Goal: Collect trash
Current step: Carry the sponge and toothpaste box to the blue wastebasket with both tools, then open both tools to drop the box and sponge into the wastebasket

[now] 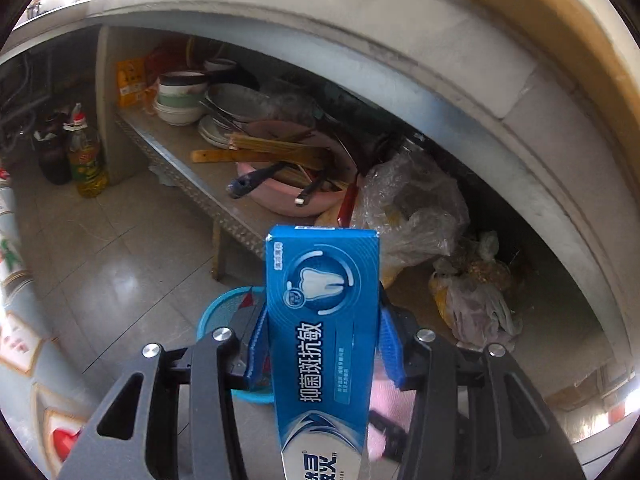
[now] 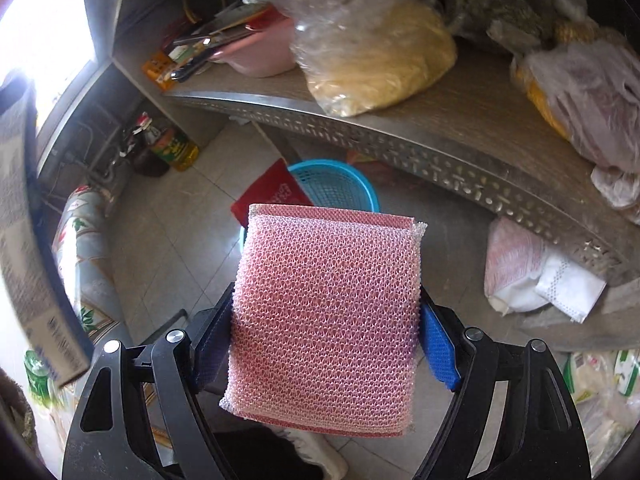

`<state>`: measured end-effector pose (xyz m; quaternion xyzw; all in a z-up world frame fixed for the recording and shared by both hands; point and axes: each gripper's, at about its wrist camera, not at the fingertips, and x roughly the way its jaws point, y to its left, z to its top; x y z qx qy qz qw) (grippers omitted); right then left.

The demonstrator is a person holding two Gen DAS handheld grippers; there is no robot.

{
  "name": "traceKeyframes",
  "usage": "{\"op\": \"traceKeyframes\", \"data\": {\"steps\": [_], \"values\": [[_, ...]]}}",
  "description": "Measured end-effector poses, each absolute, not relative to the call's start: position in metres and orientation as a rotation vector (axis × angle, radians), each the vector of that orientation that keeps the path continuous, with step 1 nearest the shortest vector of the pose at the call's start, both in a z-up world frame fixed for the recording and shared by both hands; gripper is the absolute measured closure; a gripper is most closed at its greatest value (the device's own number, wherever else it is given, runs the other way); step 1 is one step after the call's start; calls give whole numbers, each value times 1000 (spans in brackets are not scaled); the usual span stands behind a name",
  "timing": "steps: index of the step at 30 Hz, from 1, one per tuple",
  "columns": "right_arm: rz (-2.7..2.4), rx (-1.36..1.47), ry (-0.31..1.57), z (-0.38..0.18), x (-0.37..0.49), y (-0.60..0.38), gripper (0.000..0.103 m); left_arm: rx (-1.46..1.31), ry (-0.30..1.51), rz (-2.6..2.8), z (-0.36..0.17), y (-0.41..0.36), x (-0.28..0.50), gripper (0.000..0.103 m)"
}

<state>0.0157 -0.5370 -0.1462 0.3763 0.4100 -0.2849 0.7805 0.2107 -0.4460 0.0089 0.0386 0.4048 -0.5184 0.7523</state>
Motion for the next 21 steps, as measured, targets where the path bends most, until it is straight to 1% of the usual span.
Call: {"op": "traceKeyframes", "data": {"steps": [1,2,3,4,7,9,13,21], "values": [[-619,821,890,-150,15,-540,26,81,890,-1128,1,-457,213,52],[-620,826,894,-153,16,-542,26,83,908,-1122,-11,-470,216,44],[-621,829,898,-155,16,-543,26,93,926,-1101,-21,-479,220,29],[-622,830,903,-159,17,-545,26,101,946,-1068,-32,-485,224,26],[-618,837,907,-168,21,-549,26,61,1015,-1020,-51,-482,235,26],[-617,837,910,-174,25,-552,26,41,1032,-1010,-52,-469,241,26],[-603,830,928,-187,37,-555,26,75,981,-991,-36,-436,246,26],[-577,786,958,-202,70,-551,26,105,864,-956,9,-340,242,26]]}}
